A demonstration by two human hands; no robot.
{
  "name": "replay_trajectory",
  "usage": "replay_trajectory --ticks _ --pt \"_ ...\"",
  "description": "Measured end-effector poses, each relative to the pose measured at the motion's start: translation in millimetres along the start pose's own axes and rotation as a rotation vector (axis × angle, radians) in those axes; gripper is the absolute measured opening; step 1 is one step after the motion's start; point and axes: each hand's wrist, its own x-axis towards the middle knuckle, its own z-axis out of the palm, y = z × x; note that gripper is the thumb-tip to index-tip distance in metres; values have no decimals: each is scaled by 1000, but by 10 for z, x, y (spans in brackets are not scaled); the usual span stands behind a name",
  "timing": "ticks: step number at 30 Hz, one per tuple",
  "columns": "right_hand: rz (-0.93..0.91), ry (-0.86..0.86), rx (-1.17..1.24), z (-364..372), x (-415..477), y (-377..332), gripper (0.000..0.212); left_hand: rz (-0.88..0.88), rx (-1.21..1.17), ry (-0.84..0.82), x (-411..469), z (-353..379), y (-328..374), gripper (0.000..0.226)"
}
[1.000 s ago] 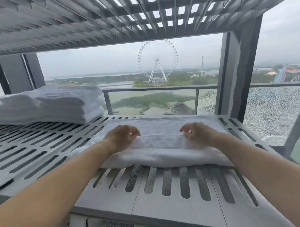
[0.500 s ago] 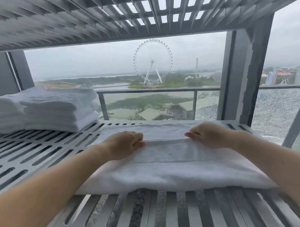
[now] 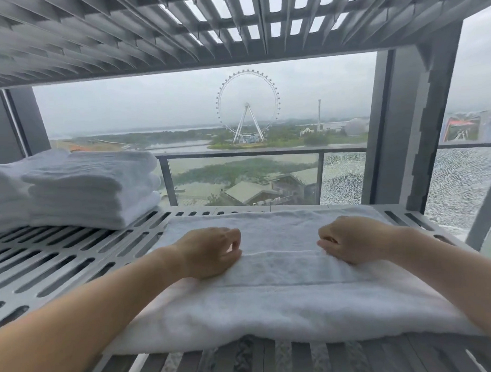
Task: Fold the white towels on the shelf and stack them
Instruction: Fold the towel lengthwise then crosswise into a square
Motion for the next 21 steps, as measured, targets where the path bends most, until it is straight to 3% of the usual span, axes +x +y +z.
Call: replay_trajectory --ticks 2,4,6,8,14,21 --pt "-52 132 129 3 51 -152 29 45 -91 40 51 -1 87 20" --pt "-118 171 353 87 80 -338 25 86 -196 23 87 37 226 39" --pt "-222 4 415 212 70 -451 45 113 -212 -126 88 131 330 58" --pt "-248 -151 352 301 60 -401 54 111 -186 -243 45 206 322 62" --pt "-159 -239 306 271 216 -194 72 91 -206 -314 212 171 168 64" --pt "81 -113 371 245 910 104 53 -6 -144 -272 869 315 -199 59"
